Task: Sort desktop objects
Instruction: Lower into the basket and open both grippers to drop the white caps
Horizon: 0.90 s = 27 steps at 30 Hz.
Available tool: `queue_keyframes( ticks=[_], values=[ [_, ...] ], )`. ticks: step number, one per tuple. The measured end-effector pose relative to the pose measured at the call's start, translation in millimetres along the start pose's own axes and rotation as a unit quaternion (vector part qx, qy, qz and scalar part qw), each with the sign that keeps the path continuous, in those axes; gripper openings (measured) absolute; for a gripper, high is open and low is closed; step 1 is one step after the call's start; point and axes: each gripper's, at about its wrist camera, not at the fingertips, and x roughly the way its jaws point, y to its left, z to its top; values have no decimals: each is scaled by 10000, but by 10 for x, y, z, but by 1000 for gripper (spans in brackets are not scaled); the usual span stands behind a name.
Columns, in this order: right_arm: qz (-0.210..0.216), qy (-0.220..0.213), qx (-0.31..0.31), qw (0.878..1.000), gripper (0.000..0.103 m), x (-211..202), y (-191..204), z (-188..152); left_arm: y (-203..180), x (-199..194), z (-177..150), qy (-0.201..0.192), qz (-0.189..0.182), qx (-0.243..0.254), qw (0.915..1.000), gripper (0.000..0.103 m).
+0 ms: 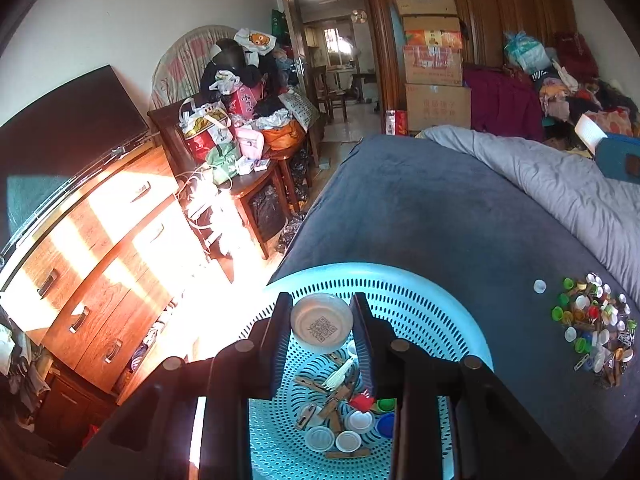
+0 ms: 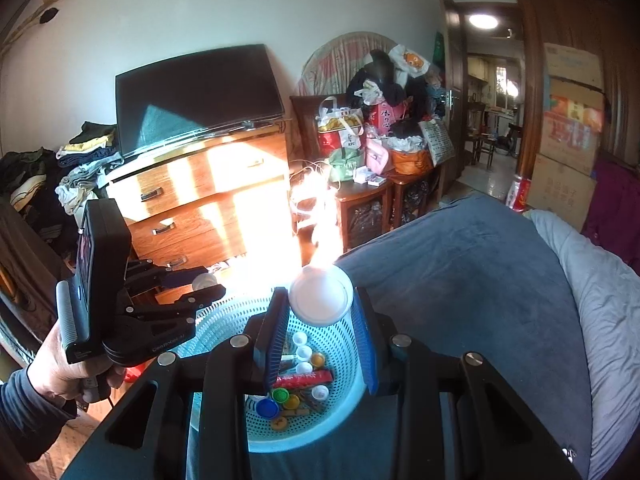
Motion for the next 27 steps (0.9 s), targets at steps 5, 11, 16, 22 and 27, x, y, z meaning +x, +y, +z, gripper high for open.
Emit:
queue_keyframes(
  ticks=[5,11,16,22,27],
  values=[
    [225,372,117,9990,30,284,-26,142,87,248,78,461,-71,159,9988,31],
    [428,805,260,9955,31,515,-79,226,167,423,212,875,-169,354,9954,31],
    [579,1068,427,9917,30,650,-122,259,250,413,314,994,-232,338,9942,31],
    [709,1220,511,9887,31,777,-93,232,332,506,293,1192,-199,394,9919,31],
    [778,1223,470,9883,54,830,-20,224,380,548,293,1145,76,423,9925,56]
  ],
)
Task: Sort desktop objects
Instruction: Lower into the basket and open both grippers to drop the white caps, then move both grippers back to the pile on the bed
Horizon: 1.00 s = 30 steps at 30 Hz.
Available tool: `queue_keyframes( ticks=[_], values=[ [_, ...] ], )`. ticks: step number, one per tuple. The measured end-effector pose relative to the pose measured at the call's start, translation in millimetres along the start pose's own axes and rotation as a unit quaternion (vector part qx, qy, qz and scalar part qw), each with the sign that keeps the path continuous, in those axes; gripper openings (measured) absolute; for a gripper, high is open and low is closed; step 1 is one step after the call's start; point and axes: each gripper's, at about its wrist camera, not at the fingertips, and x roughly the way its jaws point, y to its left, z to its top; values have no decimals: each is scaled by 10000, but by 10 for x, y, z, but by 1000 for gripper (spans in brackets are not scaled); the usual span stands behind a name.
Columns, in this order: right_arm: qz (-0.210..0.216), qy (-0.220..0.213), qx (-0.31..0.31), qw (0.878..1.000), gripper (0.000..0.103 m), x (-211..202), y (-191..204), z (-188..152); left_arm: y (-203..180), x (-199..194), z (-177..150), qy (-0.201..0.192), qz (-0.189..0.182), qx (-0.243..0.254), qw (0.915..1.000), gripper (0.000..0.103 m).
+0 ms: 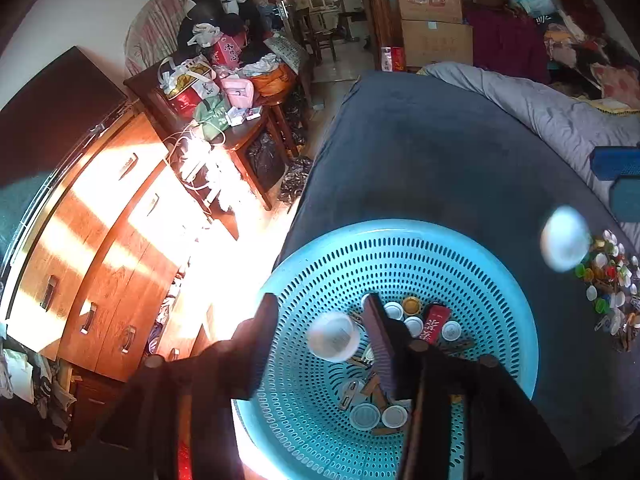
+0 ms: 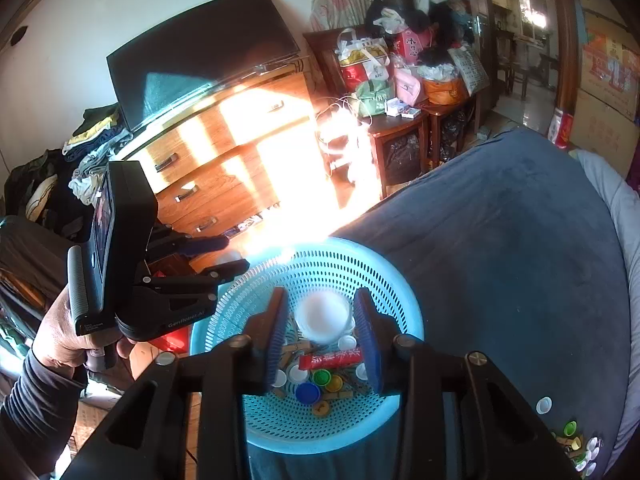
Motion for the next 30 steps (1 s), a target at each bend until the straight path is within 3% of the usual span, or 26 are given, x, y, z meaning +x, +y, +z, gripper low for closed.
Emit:
queue_keyframes(
  ticks=[2,9,11,13,15,18,21,24,26,30],
  values=[
    [6,-141,48,9999,69,-47,1,8,59,-33,-7,-64,101,-83,9999,63],
    [17,-457,189,9988,68,-298,-89,-40,35,-230,-36,-312,70,-143,9994,63],
    [103,-645,282,9975,68,-459,-140,-200,-56,-370,-75,-501,-4,-126,9987,63],
    [61,-865,290,9958,75,-655,-184,-498,-225,-501,-137,-686,-163,-25,9975,64],
    [-141,-1021,274,9943,87,-837,-248,-981,-512,-629,-281,-862,-400,182,9953,68],
    [-665,-915,404,9928,87,-1015,-419,-1977,-996,-736,-543,-998,-733,455,9913,71],
    [-1025,-624,1036,9874,87,-1098,-679,-3058,-1655,-739,-897,-967,-1335,749,9835,71],
    [-1504,-408,1869,9699,87,-1278,-978,-4139,-2338,-586,-1227,-767,-1766,1044,9757,71],
    [-1769,-386,2567,9494,87,-1466,-1194,-4772,-2749,-383,-1380,-495,-1944,1170,9727,71],
    [-2177,-563,3298,9169,87,-1876,-1469,-5496,-3597,30,-1621,41,-2437,1334,9606,71]
  ],
)
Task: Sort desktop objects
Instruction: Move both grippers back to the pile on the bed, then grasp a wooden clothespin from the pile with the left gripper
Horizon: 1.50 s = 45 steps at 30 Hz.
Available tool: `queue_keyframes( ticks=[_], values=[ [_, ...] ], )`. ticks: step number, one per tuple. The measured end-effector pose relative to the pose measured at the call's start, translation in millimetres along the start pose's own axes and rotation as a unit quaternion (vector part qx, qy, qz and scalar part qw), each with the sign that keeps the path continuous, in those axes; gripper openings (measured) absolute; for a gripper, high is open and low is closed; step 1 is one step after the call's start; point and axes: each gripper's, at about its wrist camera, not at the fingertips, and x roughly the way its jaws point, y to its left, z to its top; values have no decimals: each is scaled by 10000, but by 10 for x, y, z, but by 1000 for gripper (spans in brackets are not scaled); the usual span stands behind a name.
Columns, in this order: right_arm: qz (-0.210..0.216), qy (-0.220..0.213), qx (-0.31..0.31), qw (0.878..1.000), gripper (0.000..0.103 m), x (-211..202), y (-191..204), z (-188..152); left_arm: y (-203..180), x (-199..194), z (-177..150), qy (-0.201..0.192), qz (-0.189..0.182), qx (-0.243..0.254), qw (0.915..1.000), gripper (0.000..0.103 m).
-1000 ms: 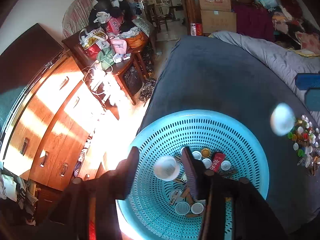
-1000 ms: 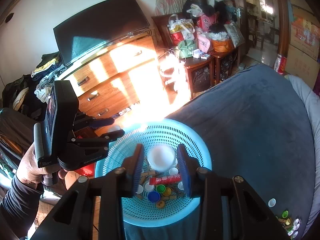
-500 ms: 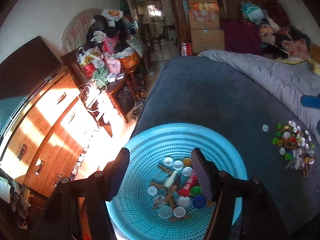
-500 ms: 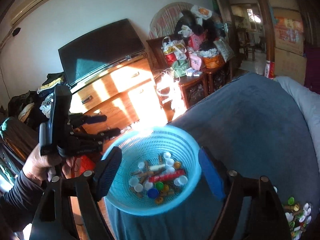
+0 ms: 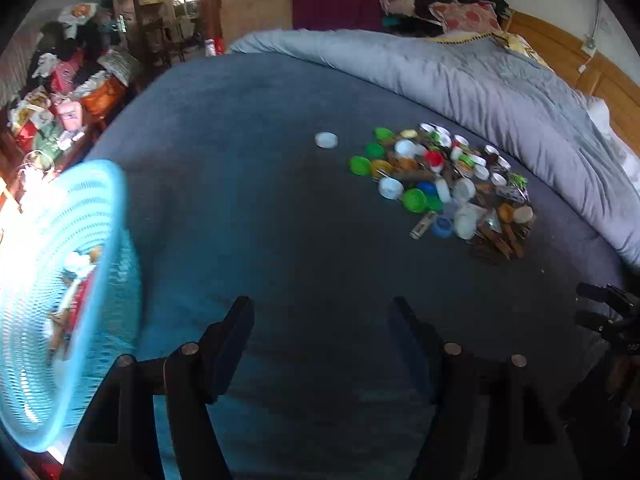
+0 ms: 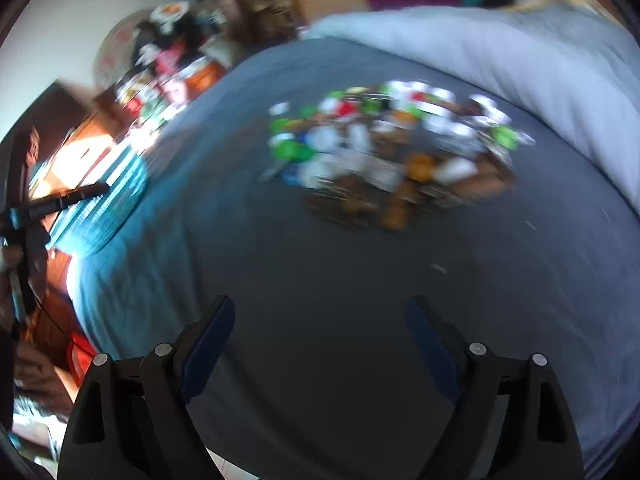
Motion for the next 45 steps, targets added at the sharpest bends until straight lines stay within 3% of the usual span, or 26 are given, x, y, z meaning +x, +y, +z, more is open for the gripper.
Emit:
queue_keyframes(
  ticks=[5,11,15,19,21,24,27,29,33,39,42,45],
  values=[
    [-482,-428,72,9979,87,-192,-430,-131,-777,710,221,399,-450,169,9980,71],
    [-328,-375,641,9967,87,7,-896,-323,-1647,1213,670,410,-731,521,9951,71],
    [-152,-536,712,9959,88,37,-982,-296,-2083,1560,834,657,-757,731,9923,71],
    [-90,-644,735,9952,88,50,-1020,-301,-2029,1685,702,1068,-517,740,9902,73],
    [-35,-667,764,9948,89,56,-1033,-299,-1836,1534,592,1021,-452,628,9918,73],
    [23,-751,846,9936,91,55,-1048,-301,-1315,1168,282,729,410,354,9959,73],
    [76,-826,913,9924,94,72,-1055,-297,-923,871,23,505,520,-56,9974,74],
    [89,-846,932,9920,95,94,-1058,-288,-832,738,-69,371,528,-76,9979,74],
    [49,-829,870,9927,99,117,-1026,-283,-933,716,-11,178,8,-156,9997,73],
    [-76,-773,668,9947,103,163,-967,-286,-1347,886,297,-153,-402,750,9963,70],
    [-126,-757,592,9953,103,189,-945,-291,-1366,1020,484,-65,-518,935,9943,70],
    [-137,-750,571,9955,103,197,-942,-287,-1425,1276,461,584,-664,1104,9899,70]
  ],
)
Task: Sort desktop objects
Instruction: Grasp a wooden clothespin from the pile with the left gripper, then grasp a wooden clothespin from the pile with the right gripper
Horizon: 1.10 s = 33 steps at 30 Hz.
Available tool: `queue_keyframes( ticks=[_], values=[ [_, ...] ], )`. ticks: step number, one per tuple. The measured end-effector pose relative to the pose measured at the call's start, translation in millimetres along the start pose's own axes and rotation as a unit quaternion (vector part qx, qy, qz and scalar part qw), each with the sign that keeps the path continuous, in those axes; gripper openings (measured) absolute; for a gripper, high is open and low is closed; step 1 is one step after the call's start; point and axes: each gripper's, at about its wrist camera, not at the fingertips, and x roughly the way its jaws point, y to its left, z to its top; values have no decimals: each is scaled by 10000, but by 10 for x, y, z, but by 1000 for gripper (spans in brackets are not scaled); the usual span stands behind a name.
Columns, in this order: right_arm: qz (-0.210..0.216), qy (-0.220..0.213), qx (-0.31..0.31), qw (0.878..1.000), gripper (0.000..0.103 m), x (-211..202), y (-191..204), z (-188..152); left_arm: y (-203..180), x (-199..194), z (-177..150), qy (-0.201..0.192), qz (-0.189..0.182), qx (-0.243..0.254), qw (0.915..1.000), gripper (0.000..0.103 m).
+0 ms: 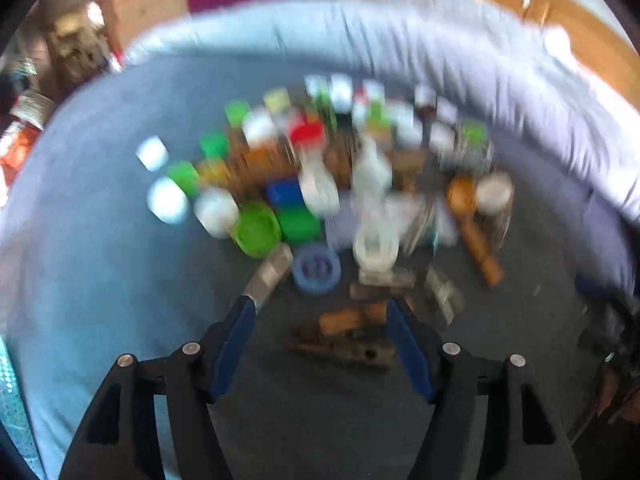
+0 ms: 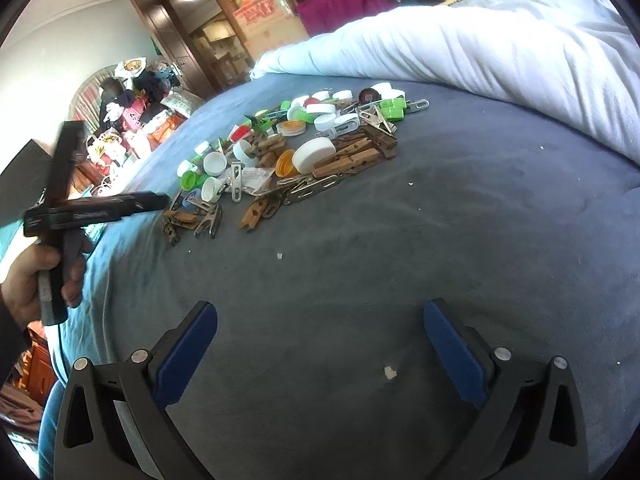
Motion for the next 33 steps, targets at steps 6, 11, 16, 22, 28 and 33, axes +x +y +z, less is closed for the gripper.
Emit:
queue_keyframes(
  ticks=[6,11,16,22,28,33],
  values=[
    [30,-14,15,10000,103,1,-9,4,-313,-401,-317,-41,-1669,469,9848,63],
    [17,-24,-2,10000,103,6,-2,-2,-418,-567,-381,-171,-938,1240,9877,63],
    [-5,-14,-29,10000,103,15,0,5,-590,-501,-301,-112,-891,2134,9728,59],
    [9,-39,-35,10000,103,10,-1,-1,-582,-123,-236,293,-1022,2244,9687,26],
    [-38,-111,-118,9999,100,-26,31,2,-665,-191,-341,81,-946,2118,9727,16],
    [224,-86,-318,9992,49,-81,160,74,-422,-425,-459,-369,-853,1170,9888,16]
  ],
)
